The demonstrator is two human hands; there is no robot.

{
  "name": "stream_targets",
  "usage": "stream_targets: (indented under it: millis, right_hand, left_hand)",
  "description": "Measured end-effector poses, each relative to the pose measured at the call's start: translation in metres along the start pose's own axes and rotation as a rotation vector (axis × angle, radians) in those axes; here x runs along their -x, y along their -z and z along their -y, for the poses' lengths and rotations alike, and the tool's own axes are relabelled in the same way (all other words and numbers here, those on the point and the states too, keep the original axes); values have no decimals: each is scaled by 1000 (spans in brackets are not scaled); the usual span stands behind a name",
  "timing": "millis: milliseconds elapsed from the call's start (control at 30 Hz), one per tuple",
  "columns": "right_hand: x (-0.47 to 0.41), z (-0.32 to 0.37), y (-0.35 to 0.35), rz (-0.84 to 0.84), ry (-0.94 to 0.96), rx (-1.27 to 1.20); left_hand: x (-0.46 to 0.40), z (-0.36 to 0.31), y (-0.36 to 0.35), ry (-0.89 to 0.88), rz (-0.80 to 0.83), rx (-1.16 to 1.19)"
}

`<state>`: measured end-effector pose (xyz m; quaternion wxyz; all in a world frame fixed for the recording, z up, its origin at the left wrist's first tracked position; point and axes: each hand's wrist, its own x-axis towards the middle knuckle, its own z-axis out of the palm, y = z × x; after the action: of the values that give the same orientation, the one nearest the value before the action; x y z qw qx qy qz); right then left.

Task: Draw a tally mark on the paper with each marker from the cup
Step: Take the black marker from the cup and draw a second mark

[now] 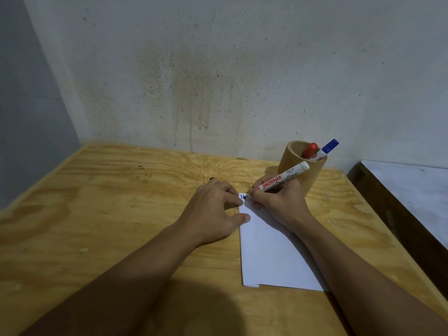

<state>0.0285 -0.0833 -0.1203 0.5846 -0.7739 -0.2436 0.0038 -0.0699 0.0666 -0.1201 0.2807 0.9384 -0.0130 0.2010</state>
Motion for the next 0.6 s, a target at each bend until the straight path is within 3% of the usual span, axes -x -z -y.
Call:
stream_targets:
  millis: [233, 433, 600]
  right_hand:
    - [3, 2, -1, -34, 27, -4]
    - [7, 8, 2, -111, 35, -155]
    - [5, 35, 12, -63, -9, -322]
  left_hand:
    - [1, 0, -1, -31, -21, -11]
    - [-11, 12, 3, 82, -315, 39]
    - [-19, 19, 7, 208, -242, 54]
